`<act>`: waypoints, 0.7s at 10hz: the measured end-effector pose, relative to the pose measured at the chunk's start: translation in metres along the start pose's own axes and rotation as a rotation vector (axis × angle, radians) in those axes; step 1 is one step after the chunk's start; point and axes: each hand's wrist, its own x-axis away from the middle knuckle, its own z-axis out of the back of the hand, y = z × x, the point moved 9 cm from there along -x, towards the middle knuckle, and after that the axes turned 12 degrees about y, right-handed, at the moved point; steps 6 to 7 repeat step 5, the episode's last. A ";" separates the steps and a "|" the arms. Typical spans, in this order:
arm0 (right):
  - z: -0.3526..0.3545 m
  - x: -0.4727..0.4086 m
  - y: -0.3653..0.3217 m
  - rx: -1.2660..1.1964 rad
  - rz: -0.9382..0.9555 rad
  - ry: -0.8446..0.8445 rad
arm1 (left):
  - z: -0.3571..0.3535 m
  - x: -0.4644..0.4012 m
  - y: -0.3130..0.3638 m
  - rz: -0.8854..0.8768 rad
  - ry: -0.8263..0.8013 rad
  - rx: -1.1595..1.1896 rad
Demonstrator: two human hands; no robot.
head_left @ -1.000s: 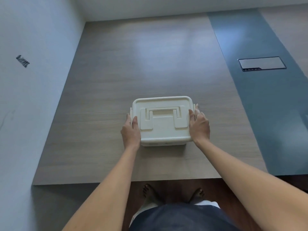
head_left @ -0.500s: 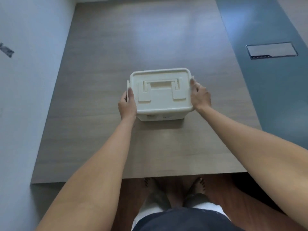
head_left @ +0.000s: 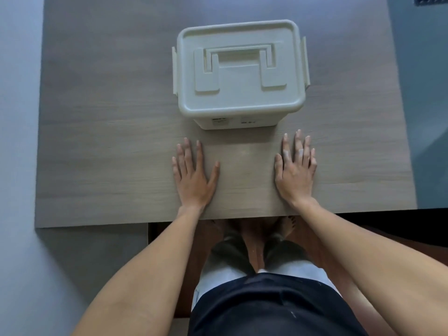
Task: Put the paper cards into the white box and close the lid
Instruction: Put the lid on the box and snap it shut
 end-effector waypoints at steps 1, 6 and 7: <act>0.002 -0.001 -0.001 0.015 0.012 0.028 | 0.001 -0.003 0.001 -0.022 0.025 -0.044; 0.088 -0.024 0.010 -0.774 -0.360 0.233 | 0.010 -0.005 0.006 -0.023 0.098 -0.047; 0.088 -0.024 0.010 -0.774 -0.360 0.233 | 0.010 -0.005 0.006 -0.023 0.098 -0.047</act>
